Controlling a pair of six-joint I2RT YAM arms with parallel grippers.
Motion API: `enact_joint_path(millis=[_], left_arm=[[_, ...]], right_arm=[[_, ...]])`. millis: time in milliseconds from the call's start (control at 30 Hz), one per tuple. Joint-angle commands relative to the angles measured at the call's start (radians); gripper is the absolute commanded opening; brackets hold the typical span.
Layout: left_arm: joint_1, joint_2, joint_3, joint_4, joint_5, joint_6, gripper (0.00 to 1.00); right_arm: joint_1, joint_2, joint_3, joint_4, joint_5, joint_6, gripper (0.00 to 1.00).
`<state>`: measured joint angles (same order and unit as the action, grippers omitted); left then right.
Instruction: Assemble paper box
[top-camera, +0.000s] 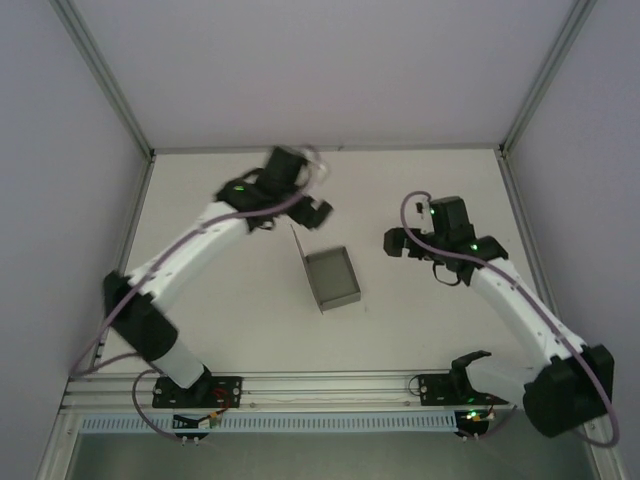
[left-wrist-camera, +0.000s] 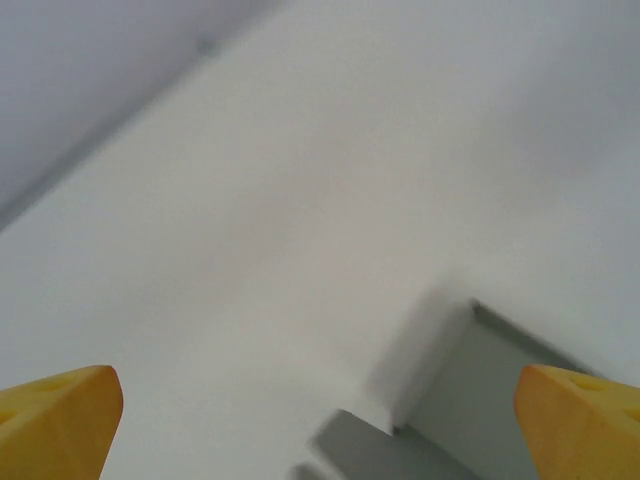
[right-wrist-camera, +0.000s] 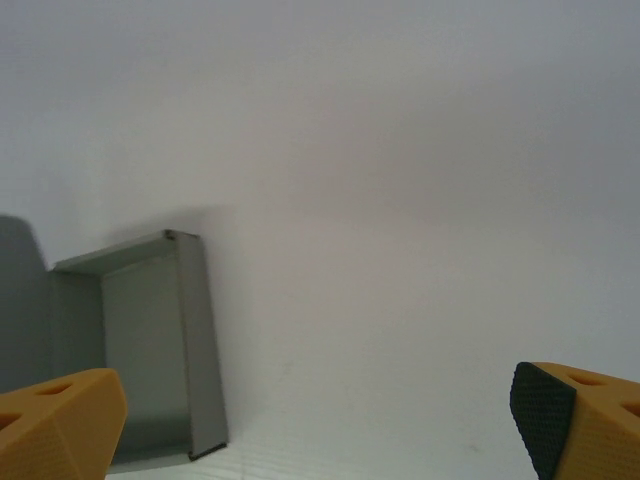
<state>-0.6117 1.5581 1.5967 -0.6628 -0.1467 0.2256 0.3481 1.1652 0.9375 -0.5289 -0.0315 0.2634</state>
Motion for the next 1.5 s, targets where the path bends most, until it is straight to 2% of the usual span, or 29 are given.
enact_joint_path(millis=[0,67,133,200,300,367,533,700,767,1000,1167,1267,1367,1433,1467], left_arm=[[0.121,-0.167,-0.115,0.061,-0.020,-0.274,1.00],[0.189,-0.236,-0.205,0.025,-0.090,-0.365,1.00],[0.261,-0.286,-0.295,-0.030,-0.115,-0.458,1.00],[0.322,-0.320,-0.392,-0.052,-0.080,-0.527,1.00],[0.375,-0.345,-0.509,-0.059,-0.015,-0.594,1.00],[0.381,-0.354,-0.556,-0.055,-0.005,-0.622,1.00],[0.383,-0.362,-0.596,-0.026,0.023,-0.642,1.00],[0.382,-0.365,-0.599,-0.009,0.034,-0.633,1.00],[0.382,-0.369,-0.600,-0.004,0.031,-0.633,1.00],[0.382,-0.363,-0.604,-0.004,0.024,-0.626,1.00],[0.382,-0.369,-0.604,0.000,0.031,-0.628,1.00],[0.382,-0.368,-0.604,0.001,0.032,-0.636,1.00],[0.382,-0.363,-0.597,0.008,0.029,-0.643,1.00],[0.383,-0.353,-0.585,0.011,0.031,-0.646,1.00],[0.381,-0.345,-0.577,0.013,0.032,-0.650,1.00]], right_arm=[[0.005,0.138,0.088,0.121,-0.259,-0.248,1.00],[0.032,0.263,0.159,0.120,-0.323,-0.404,0.99],[0.076,0.390,0.243,0.088,-0.340,-0.586,0.99],[0.111,0.499,0.320,0.048,-0.371,-0.747,0.99],[0.139,0.636,0.442,-0.003,-0.439,-0.884,0.99],[0.151,0.706,0.508,-0.030,-0.461,-0.938,0.99],[0.215,0.872,0.677,-0.189,-0.340,-1.054,0.96],[0.237,0.952,0.742,-0.244,-0.272,-1.062,0.90],[0.244,0.969,0.742,-0.234,-0.243,-1.058,0.84],[0.255,1.029,0.742,-0.213,-0.188,-0.994,0.67],[0.260,0.987,0.680,-0.104,-0.117,-0.882,0.45],[0.260,0.925,0.577,0.040,0.011,-0.721,0.33],[0.260,0.867,0.479,0.095,0.173,-0.493,0.33],[0.261,0.824,0.420,0.089,0.299,-0.274,0.31],[0.262,0.799,0.396,0.045,0.368,-0.100,0.31]])
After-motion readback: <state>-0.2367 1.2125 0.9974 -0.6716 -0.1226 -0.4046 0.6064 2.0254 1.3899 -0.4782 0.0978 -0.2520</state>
